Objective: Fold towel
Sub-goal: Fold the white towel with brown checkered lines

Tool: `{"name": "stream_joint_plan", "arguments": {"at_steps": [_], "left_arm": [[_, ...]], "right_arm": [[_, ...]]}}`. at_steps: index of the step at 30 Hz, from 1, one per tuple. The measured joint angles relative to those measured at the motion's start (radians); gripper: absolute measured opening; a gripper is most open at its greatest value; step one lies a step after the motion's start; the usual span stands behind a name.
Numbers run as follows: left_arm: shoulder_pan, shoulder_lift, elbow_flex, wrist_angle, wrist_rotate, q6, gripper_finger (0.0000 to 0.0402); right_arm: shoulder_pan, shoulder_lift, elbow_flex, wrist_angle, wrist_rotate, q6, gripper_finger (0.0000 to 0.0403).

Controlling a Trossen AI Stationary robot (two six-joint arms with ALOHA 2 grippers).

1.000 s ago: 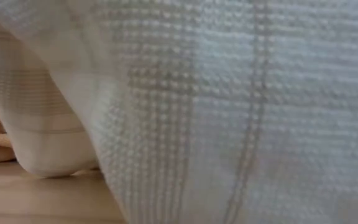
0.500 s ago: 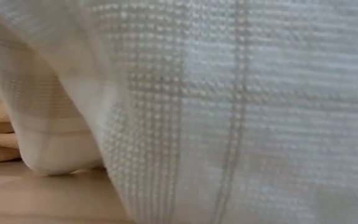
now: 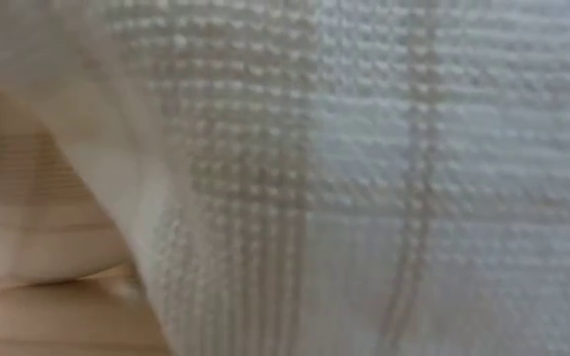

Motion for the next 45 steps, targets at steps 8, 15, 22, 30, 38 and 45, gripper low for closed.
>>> {"name": "stream_joint_plan", "arguments": {"at_steps": [8,15,22,30,38,45], "left_arm": [[-0.052,-0.004,0.000,-0.064,0.077,-0.075,0.0002],[-0.097,-0.004,0.000,-0.084,0.174,-0.125,0.0001],[-0.115,-0.004,0.000,-0.084,0.290,-0.144,0.0001],[-0.116,-0.005,0.000,-0.081,0.339,-0.152,0.0001],[-0.094,-0.012,0.000,-0.086,0.264,-0.171,0.0000],[-0.062,-0.094,0.001,-0.074,0.011,-0.153,0.0022]], "right_arm": [[0.041,-0.002,0.030,-0.004,0.001,-0.043,0.0003],[0.115,-0.039,0.109,-0.006,-0.075,-0.091,0.0002],[0.161,-0.036,0.129,-0.045,-0.308,0.046,0.0001],[0.215,-0.026,0.128,-0.035,-0.367,0.129,0.0032],[0.224,-0.026,0.128,0.008,-0.340,0.108,0.0099],[0.222,-0.026,0.128,-0.078,-0.339,0.142,0.0156]]}}
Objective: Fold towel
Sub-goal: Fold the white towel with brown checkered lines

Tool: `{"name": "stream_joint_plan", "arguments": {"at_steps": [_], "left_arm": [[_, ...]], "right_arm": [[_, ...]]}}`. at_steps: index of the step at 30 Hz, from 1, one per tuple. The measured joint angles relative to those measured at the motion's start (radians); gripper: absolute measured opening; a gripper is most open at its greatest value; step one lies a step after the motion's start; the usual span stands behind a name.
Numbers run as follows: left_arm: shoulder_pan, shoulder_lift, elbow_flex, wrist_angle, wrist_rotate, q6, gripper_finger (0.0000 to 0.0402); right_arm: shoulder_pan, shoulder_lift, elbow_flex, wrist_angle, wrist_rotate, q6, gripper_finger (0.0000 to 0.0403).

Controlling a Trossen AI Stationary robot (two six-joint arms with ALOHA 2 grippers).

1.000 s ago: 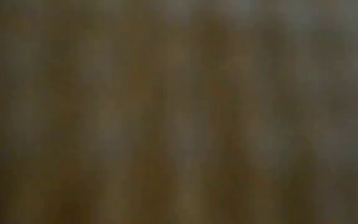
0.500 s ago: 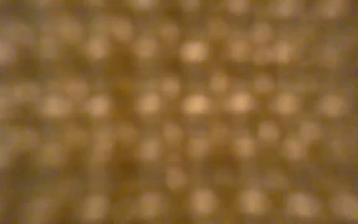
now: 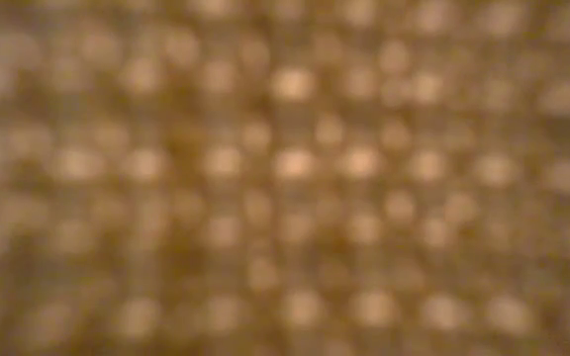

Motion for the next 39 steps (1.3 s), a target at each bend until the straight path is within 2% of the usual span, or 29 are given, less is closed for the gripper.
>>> {"name": "stream_joint_plan", "arguments": {"at_steps": [4,8,15,21,23,26,30,39], "left_arm": [[0.026,-0.025,0.000,0.038,-0.166,0.056,0.0041],[0.064,-0.021,0.000,0.046,-0.211,0.158,0.0064],[0.095,-0.003,0.000,0.149,-0.204,0.319,0.0128],[0.054,-0.004,0.000,0.179,-0.166,0.444,0.0171],[0.042,-0.004,0.000,0.172,-0.170,0.402,0.0175],[0.046,-0.006,0.000,0.147,-0.174,0.262,0.0176],[0.042,0.004,0.000,0.175,-0.105,0.156,0.0177],[0.039,0.073,-0.001,0.223,0.115,0.104,0.0177]], "right_arm": [[0.000,0.000,0.000,0.005,0.004,0.006,0.0163],[0.000,0.000,0.000,0.010,0.005,0.007,0.0163],[0.000,0.000,0.000,0.013,0.014,0.006,0.0164],[0.000,0.000,0.000,0.013,0.014,-0.011,0.0164],[0.000,0.000,0.000,0.013,0.014,-0.019,0.0164],[0.000,0.000,0.000,0.013,0.014,-0.032,0.0164],[0.000,0.000,0.000,0.013,0.013,-0.037,0.0164],[0.000,0.000,-0.001,0.012,0.013,-0.029,0.0164]]}}
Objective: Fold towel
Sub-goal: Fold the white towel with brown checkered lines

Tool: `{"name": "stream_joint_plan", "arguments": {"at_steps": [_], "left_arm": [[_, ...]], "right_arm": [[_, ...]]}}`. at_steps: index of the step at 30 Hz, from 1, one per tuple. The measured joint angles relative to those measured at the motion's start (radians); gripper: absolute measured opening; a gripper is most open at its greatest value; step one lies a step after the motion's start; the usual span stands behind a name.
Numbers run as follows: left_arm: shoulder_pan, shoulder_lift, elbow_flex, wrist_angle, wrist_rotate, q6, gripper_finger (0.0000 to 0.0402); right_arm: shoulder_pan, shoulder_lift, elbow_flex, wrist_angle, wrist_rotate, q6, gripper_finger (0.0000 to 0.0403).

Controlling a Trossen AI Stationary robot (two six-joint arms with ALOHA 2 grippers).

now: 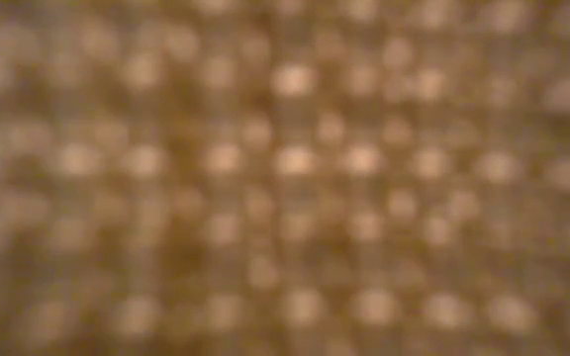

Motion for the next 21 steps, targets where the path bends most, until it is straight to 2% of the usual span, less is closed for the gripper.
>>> {"name": "stream_joint_plan", "arguments": {"at_steps": [12,21], "left_arm": [[-0.013,0.034,0.000,0.008,0.038,-0.025,0.0177],[-0.013,0.098,-0.002,0.012,0.146,-0.019,0.0177]], "right_arm": [[0.001,0.000,0.000,-0.012,-0.009,0.036,0.0164],[0.001,0.000,0.000,-0.024,-0.010,0.046,0.0164]]}}
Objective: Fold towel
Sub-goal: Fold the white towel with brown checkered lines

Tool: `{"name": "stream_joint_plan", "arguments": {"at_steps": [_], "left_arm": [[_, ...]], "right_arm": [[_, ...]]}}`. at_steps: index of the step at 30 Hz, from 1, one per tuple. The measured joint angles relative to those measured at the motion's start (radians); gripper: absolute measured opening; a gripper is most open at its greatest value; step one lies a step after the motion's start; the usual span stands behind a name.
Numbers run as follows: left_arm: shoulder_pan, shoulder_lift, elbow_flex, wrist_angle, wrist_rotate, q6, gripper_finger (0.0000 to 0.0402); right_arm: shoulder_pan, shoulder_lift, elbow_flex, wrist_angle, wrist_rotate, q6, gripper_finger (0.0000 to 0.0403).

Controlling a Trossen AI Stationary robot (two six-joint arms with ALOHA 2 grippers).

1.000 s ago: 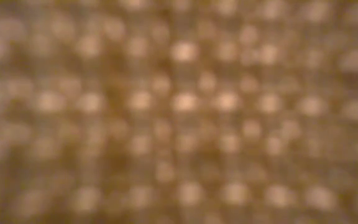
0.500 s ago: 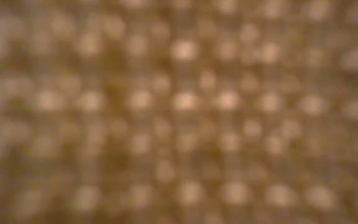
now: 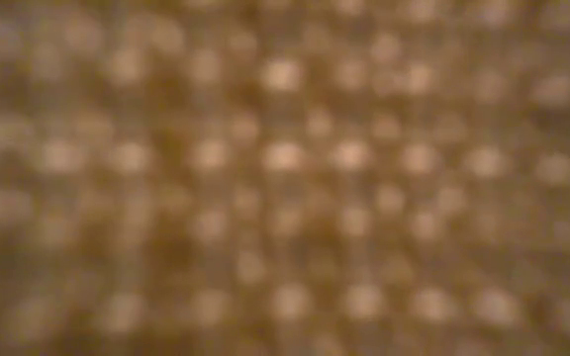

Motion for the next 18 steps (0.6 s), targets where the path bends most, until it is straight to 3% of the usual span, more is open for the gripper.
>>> {"name": "stream_joint_plan", "arguments": {"at_steps": [12,18], "left_arm": [[0.005,-0.142,0.000,-0.015,0.038,-0.035,0.0177],[0.037,-0.194,0.002,-0.030,-0.236,-0.024,0.0177]], "right_arm": [[-0.001,0.000,0.000,-0.030,0.000,-0.003,0.0164],[-0.001,0.000,0.000,-0.030,0.001,-0.004,0.0164]]}}
